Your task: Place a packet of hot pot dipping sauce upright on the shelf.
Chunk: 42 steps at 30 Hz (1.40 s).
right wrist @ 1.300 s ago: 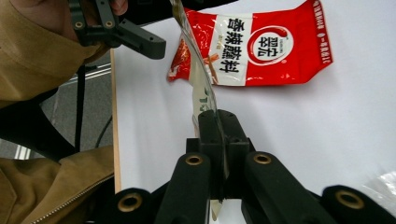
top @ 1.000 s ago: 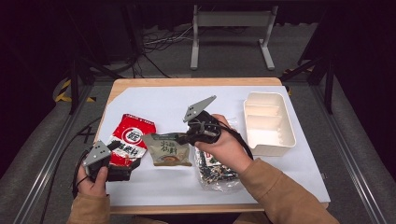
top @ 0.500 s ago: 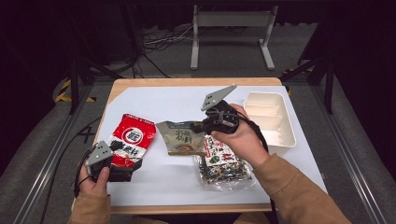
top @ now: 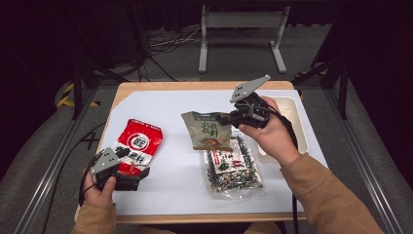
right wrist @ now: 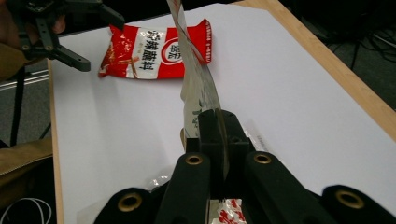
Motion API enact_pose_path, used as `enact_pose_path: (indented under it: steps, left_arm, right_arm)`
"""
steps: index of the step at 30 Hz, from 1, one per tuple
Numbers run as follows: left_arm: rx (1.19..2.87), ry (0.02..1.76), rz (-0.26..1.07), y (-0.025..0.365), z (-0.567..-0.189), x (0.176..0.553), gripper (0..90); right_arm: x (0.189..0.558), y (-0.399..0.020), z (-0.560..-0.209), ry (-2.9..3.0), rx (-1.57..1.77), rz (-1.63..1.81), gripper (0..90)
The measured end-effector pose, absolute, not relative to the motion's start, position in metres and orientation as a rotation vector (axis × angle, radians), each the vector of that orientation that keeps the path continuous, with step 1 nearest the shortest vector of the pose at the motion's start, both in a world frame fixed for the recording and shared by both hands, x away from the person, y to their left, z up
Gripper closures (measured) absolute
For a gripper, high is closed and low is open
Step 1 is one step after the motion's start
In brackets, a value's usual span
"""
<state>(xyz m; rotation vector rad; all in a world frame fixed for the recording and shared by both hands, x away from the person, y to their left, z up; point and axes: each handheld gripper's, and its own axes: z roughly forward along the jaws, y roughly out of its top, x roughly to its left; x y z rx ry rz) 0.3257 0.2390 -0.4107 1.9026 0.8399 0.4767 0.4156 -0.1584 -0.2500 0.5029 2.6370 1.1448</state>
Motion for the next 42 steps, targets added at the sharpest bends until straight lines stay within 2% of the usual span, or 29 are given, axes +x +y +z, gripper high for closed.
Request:
enact_pose_path:
  steps: [42]
  left_arm:
    - [1.927, 0.834, 0.466, 0.238, -0.416, 0.329, 1.8]
  right_arm:
    - [0.456, -0.282, -0.226, 2.378, 0.642, 1.161, 89.6]
